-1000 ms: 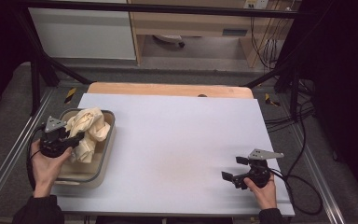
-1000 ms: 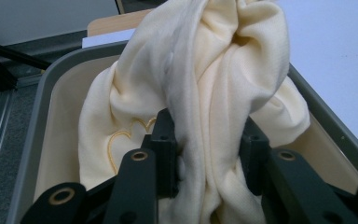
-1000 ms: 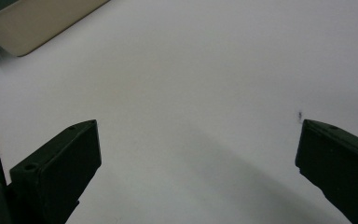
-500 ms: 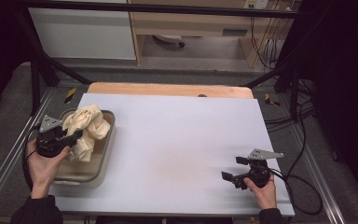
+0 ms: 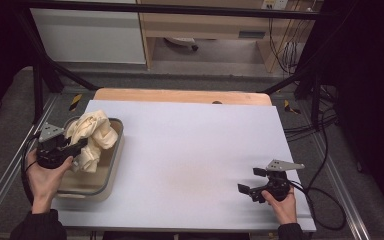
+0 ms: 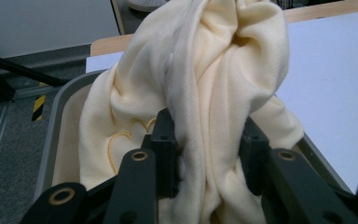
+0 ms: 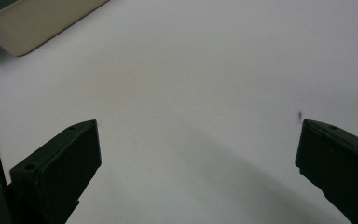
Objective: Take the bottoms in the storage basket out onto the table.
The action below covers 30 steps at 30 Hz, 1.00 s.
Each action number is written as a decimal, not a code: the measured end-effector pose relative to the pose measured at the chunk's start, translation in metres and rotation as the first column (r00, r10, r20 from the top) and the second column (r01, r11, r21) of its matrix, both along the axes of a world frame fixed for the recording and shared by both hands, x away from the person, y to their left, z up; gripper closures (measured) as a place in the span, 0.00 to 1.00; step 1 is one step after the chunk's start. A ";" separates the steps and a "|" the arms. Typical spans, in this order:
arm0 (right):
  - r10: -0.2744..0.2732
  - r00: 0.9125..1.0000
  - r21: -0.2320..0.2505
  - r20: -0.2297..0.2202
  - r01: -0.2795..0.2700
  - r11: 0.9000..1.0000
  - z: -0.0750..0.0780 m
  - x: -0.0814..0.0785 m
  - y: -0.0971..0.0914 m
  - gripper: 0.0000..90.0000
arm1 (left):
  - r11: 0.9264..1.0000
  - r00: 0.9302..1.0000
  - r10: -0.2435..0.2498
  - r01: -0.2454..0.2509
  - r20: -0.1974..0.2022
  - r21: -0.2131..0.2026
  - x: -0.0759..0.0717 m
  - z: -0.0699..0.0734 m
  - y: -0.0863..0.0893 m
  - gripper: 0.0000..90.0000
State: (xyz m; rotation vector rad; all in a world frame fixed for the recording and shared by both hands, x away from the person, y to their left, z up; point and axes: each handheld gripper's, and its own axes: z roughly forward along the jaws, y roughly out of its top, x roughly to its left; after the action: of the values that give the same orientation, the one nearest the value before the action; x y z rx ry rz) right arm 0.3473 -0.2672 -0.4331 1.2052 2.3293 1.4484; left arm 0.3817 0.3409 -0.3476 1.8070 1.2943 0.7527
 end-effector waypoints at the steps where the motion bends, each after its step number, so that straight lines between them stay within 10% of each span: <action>1: 0.000 1.000 0.000 0.000 0.000 1.000 0.000 0.000 0.000 0.01 | 1.000 1.000 0.000 0.000 0.002 0.000 0.000 0.001 0.000 0.73; 30: 0.001 1.000 0.000 0.003 -0.001 1.000 0.000 0.000 0.000 0.01 | 0.999 0.997 -0.020 0.023 0.075 -0.036 -0.012 0.019 -0.004 0.73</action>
State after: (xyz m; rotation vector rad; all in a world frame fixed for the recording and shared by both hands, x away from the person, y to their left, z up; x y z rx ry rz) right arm 0.3472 -0.2676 -0.4328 1.2022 2.3280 1.4495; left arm 0.3694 0.3366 -0.3283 1.7449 1.2305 0.7723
